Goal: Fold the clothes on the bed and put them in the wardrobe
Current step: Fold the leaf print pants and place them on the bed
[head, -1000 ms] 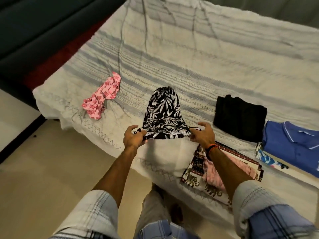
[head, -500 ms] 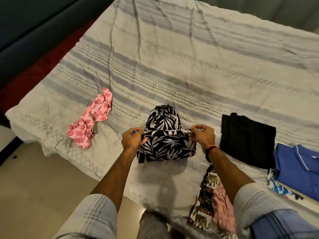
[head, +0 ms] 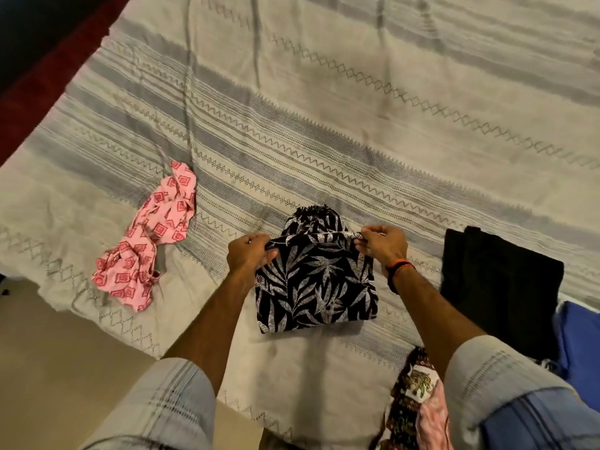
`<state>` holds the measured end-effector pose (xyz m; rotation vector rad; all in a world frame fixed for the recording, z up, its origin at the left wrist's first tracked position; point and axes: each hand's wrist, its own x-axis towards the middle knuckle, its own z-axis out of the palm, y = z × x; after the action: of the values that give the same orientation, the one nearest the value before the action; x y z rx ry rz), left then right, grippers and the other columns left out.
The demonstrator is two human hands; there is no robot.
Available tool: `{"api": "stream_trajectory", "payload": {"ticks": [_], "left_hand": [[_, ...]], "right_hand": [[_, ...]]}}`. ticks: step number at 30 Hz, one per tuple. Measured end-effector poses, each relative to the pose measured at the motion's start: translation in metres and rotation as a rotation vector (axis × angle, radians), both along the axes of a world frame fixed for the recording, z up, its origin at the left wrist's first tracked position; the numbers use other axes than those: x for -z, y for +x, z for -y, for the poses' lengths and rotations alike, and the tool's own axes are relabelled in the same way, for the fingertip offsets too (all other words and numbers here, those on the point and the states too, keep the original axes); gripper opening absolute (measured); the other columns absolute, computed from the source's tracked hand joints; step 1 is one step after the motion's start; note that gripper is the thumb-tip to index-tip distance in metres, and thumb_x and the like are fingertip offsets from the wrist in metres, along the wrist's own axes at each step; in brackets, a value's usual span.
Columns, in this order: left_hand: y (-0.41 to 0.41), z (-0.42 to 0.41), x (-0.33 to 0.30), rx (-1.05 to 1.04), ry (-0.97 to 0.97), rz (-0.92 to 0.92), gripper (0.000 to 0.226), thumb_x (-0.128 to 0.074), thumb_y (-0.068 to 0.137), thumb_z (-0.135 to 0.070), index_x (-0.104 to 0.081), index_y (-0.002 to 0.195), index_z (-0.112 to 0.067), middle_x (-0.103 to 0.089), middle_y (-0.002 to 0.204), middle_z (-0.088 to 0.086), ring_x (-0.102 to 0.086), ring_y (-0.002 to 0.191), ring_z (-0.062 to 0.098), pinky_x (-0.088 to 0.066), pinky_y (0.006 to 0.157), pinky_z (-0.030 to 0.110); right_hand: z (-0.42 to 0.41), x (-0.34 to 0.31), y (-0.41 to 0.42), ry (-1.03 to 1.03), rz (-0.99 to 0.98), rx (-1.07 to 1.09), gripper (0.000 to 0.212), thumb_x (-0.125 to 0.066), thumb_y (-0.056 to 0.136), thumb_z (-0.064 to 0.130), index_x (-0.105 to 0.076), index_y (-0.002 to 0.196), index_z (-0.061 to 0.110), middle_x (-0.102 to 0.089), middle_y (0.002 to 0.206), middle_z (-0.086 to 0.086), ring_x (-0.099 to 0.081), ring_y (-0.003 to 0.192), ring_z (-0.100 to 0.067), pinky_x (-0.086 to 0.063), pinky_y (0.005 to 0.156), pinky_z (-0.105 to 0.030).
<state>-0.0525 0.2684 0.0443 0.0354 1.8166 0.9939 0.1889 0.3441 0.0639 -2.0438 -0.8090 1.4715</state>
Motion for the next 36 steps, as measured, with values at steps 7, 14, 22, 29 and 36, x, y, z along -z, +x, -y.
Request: {"api": "stream_trajectory", "payload": {"ticks": [7,14,22,29,36], "left_hand": [[0.005,-0.014,0.032,0.455,-0.036,-0.281,0.081,-0.076,0.084,-0.026,-0.032,0.151,-0.021,-0.050,0.146,0.007,-0.053,0.126,0.023,-0.044,0.107,0.044],[0.044,0.028,0.089,1.329,-0.068,-0.741,0.099,-0.044,0.084,-0.073,0.008,0.156,-0.028,0.020,0.161,0.008,0.011,0.150,0.029,-0.002,0.119,0.050],[0.062,0.057,0.148,1.510,-0.247,-0.897,0.135,-0.033,0.062,-0.097,0.028,0.149,-0.013,0.040,0.151,0.020,0.032,0.142,0.039,0.011,0.116,0.061],[0.067,0.059,0.180,1.506,-0.287,-0.944,0.140,-0.015,0.051,-0.100,0.018,0.153,-0.010,0.029,0.156,0.023,0.023,0.144,0.042,0.007,0.114,0.066],[0.054,0.053,0.140,1.345,-0.072,-1.015,0.124,-0.026,0.069,-0.095,0.000,0.157,-0.012,0.013,0.163,0.016,0.012,0.150,0.031,0.000,0.117,0.061]], "right_hand": [[-0.014,0.039,-0.013,0.027,0.139,-0.368,0.056,-0.065,0.094,0.024,-0.041,0.141,0.008,-0.065,0.117,-0.008,-0.064,0.108,-0.027,-0.053,0.096,-0.045],[0.055,0.099,-0.023,0.236,0.600,-1.266,0.079,-0.026,0.096,0.066,0.000,0.157,0.022,0.001,0.164,-0.012,-0.001,0.152,-0.029,-0.009,0.123,-0.049],[0.089,0.161,-0.003,0.272,0.801,-1.382,0.101,-0.015,0.085,0.084,-0.001,0.158,0.015,0.008,0.163,-0.017,0.006,0.151,-0.033,0.004,0.120,-0.056],[0.089,0.194,0.001,0.351,0.856,-1.409,0.111,-0.029,0.079,0.087,-0.009,0.157,0.011,0.001,0.163,-0.021,0.000,0.151,-0.035,-0.004,0.120,-0.060],[0.072,0.156,-0.003,0.447,0.788,-1.266,0.095,-0.020,0.089,0.074,-0.006,0.157,0.009,0.005,0.164,-0.015,0.004,0.152,-0.028,-0.004,0.121,-0.056]]}}
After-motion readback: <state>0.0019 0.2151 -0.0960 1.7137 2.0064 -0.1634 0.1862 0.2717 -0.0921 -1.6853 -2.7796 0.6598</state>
